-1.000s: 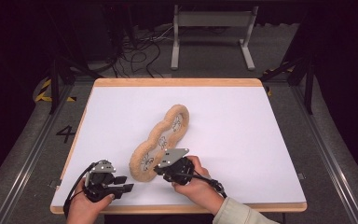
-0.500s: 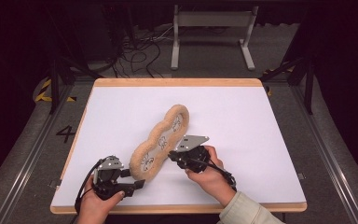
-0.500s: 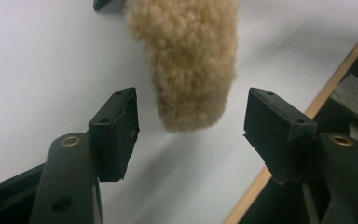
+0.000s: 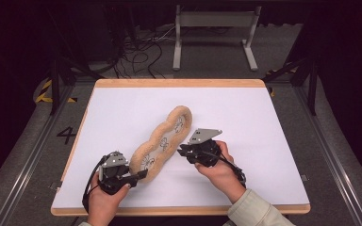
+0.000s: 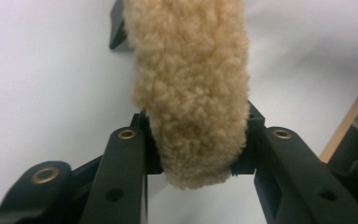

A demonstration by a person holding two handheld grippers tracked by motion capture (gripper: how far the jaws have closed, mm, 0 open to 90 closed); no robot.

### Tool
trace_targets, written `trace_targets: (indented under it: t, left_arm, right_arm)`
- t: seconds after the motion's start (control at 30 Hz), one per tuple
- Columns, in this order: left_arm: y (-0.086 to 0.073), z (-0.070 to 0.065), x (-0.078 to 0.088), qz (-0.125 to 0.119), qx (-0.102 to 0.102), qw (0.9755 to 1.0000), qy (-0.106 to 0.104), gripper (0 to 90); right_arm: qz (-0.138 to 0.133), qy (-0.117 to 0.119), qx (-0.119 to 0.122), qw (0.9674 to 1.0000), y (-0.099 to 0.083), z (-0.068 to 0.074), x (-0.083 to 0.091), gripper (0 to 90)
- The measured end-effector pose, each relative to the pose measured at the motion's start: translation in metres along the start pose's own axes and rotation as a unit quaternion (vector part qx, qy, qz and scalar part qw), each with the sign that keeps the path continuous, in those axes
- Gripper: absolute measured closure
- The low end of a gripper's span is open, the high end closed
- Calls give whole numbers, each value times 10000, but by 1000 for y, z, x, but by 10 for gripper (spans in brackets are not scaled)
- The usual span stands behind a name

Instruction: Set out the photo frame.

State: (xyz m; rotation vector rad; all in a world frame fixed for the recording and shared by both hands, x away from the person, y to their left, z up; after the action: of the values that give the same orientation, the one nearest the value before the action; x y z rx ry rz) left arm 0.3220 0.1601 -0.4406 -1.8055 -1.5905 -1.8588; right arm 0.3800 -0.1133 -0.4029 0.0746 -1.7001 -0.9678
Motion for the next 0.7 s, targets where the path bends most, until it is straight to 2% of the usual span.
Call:
trace_targets:
  t: [0.03, 0.17, 0.3, 0.33, 0.43, 0.6, 0.67, 0.7]
  left_arm:
    - [0, 0, 0, 0, 0, 10000, 0, 667]
    - [-1, 4, 1, -29, 61, 9999, -93, 671]
    - [-1, 5, 0, -22, 32, 9999, -109, 671]
    - [-2, 6, 0, -29, 17, 9999, -134, 670]
    - [-3, 6, 0, -67, 24, 9998, -159, 670]
    - [-4, 6, -1, -78, 15, 9998, -174, 670]
    - [-4, 7, -1, -86, -3, 9998, -157, 669]
    - [-4, 7, -1, -119, -60, 9998, -122, 669]
  right_arm:
    - [0, 0, 0, 10000, 0, 0, 0, 774]
    - [-32, -52, -129, 9999, 6, -16, 7, 750]
    - [41, -236, -312, 9992, 10, -39, 8, 722]
    - [13, -239, -330, 9992, 10, -45, 7, 707]
    - [152, -158, -496, 9985, 12, -65, -3, 672]
    - [245, -377, -426, 9981, 21, -82, -14, 616]
    - [262, -401, -423, 9980, 23, -85, -15, 614]
    - [310, -492, -376, 9976, 26, -92, -22, 607]
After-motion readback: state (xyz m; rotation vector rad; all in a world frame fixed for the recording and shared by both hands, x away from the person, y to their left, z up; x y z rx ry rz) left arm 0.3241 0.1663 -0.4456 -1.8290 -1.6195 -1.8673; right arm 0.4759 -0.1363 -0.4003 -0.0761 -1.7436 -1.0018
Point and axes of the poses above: each handheld gripper's, and its own axes: x roughly backward along the jaws, y roughly out of its top, z roughly to its left, the point moved 2 cm from there along -x, roughly forward along the jaws, and after that the axes turned 13 degrees about z, right-handed, at the moved point
